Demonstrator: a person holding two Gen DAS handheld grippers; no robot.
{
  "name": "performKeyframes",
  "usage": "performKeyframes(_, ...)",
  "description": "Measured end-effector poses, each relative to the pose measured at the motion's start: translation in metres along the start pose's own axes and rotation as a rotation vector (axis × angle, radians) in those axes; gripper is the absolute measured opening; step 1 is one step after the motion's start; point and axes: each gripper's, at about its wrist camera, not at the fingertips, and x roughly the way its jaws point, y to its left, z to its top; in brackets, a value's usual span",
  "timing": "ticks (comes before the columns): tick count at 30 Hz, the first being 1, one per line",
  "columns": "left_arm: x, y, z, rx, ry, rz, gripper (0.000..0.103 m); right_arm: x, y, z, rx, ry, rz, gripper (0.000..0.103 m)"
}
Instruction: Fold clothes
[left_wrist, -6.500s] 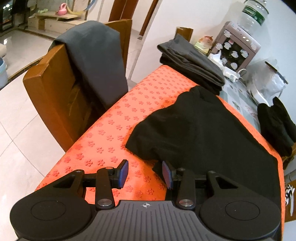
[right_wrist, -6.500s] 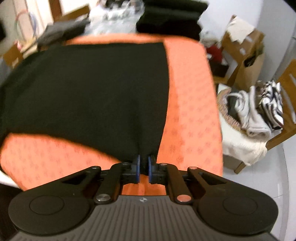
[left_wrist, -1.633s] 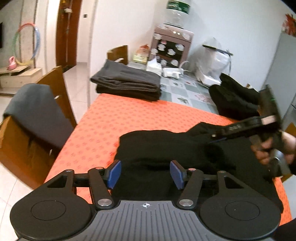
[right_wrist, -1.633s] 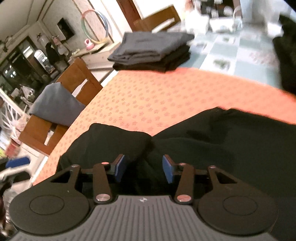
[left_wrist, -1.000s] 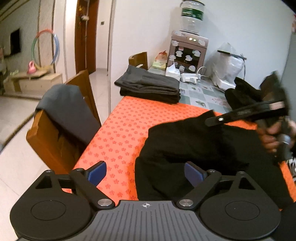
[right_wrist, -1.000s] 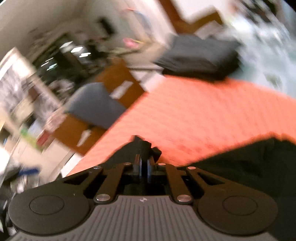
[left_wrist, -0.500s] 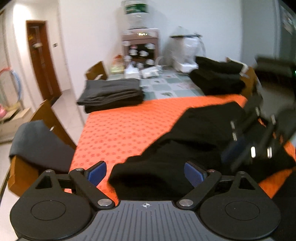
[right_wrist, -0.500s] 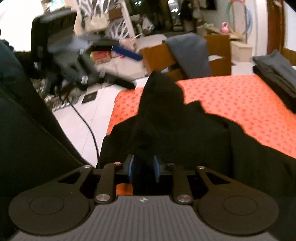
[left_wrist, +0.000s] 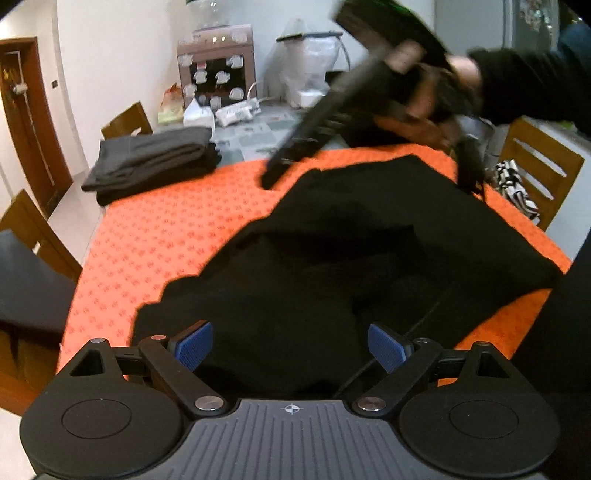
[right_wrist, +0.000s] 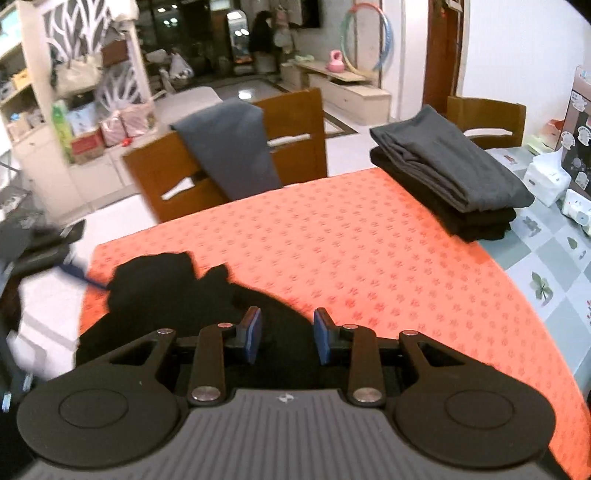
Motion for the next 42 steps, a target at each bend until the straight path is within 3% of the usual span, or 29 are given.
performKeyframes(7, 0.027, -0.024, -0.005, -0.025, 0.054, 0.032, 0.080, 0.077, 0.013, 0.021, -0.074, 0.120, 0.023, 0.036)
performKeyframes(9, 0.035, -0.030, -0.006, -0.020, 0.084, 0.037, 0.066, 0.092, 0.020, 0.023, -0.107, 0.157, 0.037, 0.036)
performKeyframes(14, 0.055, -0.037, -0.011, -0.028, 0.178, 0.057, 0.056, 0.127, 0.034, 0.025, -0.190, 0.252, 0.054, 0.036)
performKeyframes(16, 0.058, -0.037, -0.013, -0.036, 0.194, 0.070, 0.034, 0.138, 0.039, 0.024, -0.219, 0.291, 0.049, 0.034)
performKeyframes(17, 0.058, -0.036, -0.013, -0.042, 0.198, 0.077, 0.014, 0.144, 0.041, 0.023, -0.233, 0.311, 0.047, 0.029)
performKeyframes(18, 0.056, -0.034, -0.012, -0.052, 0.191, 0.081, 0.009, 0.145, 0.041, 0.024, -0.230, 0.313, 0.042, 0.004)
performKeyframes(23, 0.042, -0.021, -0.002, -0.108, 0.166, 0.071, 0.007, 0.128, 0.036, 0.031, -0.157, 0.241, -0.009, 0.004)
performKeyframes(28, 0.028, -0.003, 0.010, -0.148, 0.140, 0.078, 0.007, 0.074, 0.009, 0.044, -0.030, 0.037, -0.200, 0.004)
performKeyframes(42, 0.009, 0.105, 0.065, -0.300, 0.040, 0.211, 0.006, -0.160, -0.057, -0.049, 0.542, -0.518, -0.677, 0.003)
